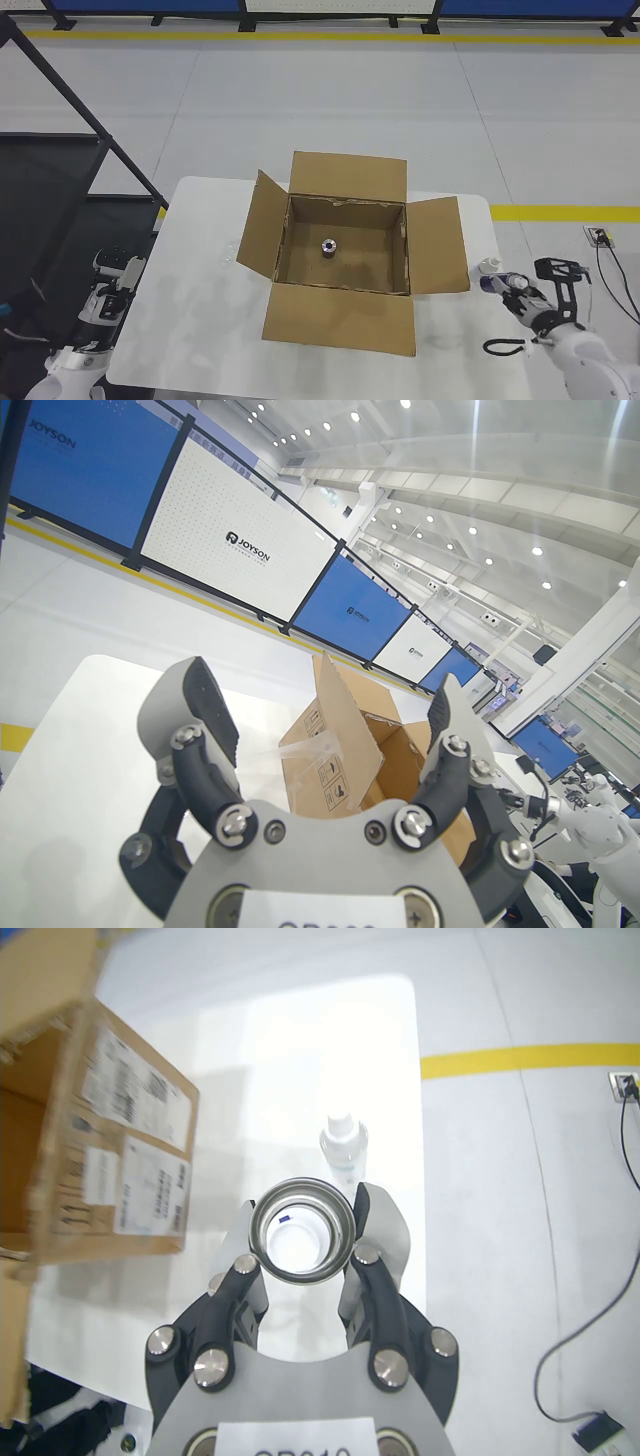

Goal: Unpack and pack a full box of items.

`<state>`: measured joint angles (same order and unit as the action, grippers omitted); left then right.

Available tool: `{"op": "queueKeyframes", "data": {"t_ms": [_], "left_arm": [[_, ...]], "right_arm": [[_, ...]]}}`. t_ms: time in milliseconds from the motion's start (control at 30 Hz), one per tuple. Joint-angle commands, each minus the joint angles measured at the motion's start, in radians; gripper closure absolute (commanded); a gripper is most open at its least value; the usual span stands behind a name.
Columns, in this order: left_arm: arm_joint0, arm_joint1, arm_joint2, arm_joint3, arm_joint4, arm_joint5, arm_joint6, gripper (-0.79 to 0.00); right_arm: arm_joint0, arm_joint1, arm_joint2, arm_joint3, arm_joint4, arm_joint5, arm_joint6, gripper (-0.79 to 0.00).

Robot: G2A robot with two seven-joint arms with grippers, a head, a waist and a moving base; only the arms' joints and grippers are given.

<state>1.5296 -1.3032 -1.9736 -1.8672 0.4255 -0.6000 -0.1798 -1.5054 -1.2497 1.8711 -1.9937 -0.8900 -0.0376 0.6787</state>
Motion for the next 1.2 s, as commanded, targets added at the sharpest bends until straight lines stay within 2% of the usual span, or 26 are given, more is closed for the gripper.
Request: {"op": "queueKeyframes", "data": {"t_ms": [0,133,233,300,433,667,800,1000,1167], "left_arm": [[0.000,0.000,0.000,0.000,0.000,0.000,0.000,-0.785],[0.000,0.000,0.000,0.000,0.000,0.000,0.000,-0.785],[0.000,0.000,0.000,0.000,0.000,0.000,0.000,-0.785],[0.000,0.000,0.000,0.000,0.000,0.000,0.000,-0.785],[0.000,0.000,0.000,0.000,0.000,0.000,0.000,-0.785],[0.000,0.000,0.000,0.000,0.000,0.000,0.000,-0.785],[0.000,0.000,0.000,0.000,0.000,0.000,0.000,-0.785],[0.000,0.000,0.000,0.000,0.000,0.000,0.000,-0.785],[0.000,0.000,0.000,0.000,0.000,0.000,0.000,-0.785]], "right_arm": [[-0.045,-0.006,-0.001,-0.092,0.051,0.022,-0.087,0.000],[-0.100,-0.014,-0.032,-0.219,0.089,0.026,-0.183,0.000],[-0.108,-0.017,-0.111,-0.301,0.047,0.031,-0.221,0.000],[-0.092,-0.016,-0.167,-0.321,0.004,0.029,-0.207,0.000],[0.029,-0.015,-0.359,-0.294,-0.145,0.040,-0.102,0.000],[0.382,-0.053,-0.765,0.004,-0.374,0.135,0.089,0.000],[0.567,-0.093,-0.925,0.207,-0.448,0.209,0.150,0.000],[0.732,-0.153,-1.045,0.450,-0.482,0.352,0.144,0.000],[0.830,-0.187,-1.065,0.603,-0.447,0.387,0.211,0.000]]}}
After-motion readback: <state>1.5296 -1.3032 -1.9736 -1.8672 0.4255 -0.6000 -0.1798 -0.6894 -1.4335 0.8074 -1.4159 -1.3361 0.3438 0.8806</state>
